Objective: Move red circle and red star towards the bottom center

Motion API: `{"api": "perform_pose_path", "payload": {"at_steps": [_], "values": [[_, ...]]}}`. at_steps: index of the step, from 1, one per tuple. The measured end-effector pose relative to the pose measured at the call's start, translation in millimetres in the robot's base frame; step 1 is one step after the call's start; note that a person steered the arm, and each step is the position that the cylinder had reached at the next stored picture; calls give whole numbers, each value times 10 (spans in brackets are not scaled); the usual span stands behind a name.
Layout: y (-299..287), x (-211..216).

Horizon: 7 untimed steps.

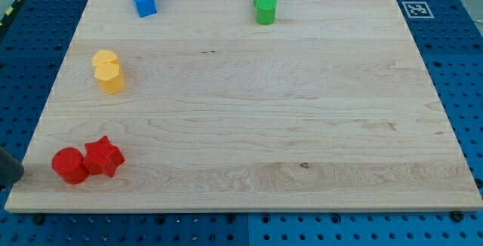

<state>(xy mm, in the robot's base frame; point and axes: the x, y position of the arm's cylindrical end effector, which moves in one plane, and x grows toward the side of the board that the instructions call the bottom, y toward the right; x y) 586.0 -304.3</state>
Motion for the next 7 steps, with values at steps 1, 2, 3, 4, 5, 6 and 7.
{"api": "perform_pose_path", "payload": {"at_steps": [1, 2, 3, 4, 5, 6, 7], "values": [[30, 0], [297, -88], [510, -170], [525, -161], [525, -59], [521, 108], [521, 146]]}}
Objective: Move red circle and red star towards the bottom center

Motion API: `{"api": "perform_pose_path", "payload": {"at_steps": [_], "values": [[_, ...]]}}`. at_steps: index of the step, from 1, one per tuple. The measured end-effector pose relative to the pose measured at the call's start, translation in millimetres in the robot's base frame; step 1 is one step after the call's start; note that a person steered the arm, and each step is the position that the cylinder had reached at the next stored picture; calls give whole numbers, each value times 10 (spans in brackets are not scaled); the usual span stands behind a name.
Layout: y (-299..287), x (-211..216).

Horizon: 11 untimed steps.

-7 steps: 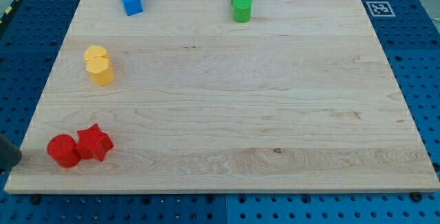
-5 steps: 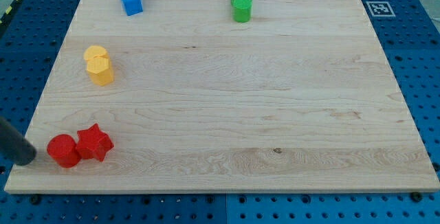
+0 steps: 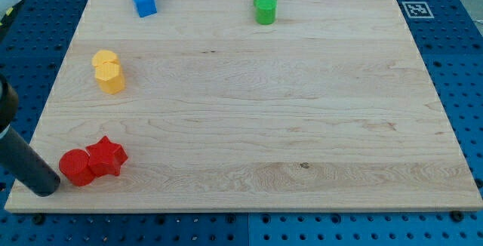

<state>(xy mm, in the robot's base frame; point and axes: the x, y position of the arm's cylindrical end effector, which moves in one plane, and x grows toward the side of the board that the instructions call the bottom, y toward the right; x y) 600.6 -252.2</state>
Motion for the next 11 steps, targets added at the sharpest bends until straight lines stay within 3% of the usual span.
{"api": "perform_pose_path", "payload": {"at_steps": [3, 8, 11], "values": [[263, -312], [680, -323], [220, -494]]}}
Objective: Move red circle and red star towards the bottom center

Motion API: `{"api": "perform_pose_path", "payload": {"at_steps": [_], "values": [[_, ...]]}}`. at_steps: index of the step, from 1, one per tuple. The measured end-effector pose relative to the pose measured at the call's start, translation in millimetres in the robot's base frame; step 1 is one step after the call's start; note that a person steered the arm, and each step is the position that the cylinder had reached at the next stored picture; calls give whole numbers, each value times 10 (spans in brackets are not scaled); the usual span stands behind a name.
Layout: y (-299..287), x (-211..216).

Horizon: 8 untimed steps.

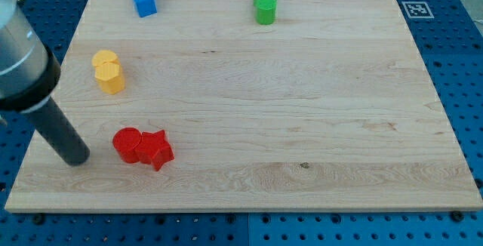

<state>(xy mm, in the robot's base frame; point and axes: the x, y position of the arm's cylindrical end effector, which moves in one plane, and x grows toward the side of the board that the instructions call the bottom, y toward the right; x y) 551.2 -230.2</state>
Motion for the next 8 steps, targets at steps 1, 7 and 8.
{"api": "perform_pose_path", "payload": {"at_steps": [1, 7, 8], "values": [[-93, -185], [1174, -11], [1271, 25]]}}
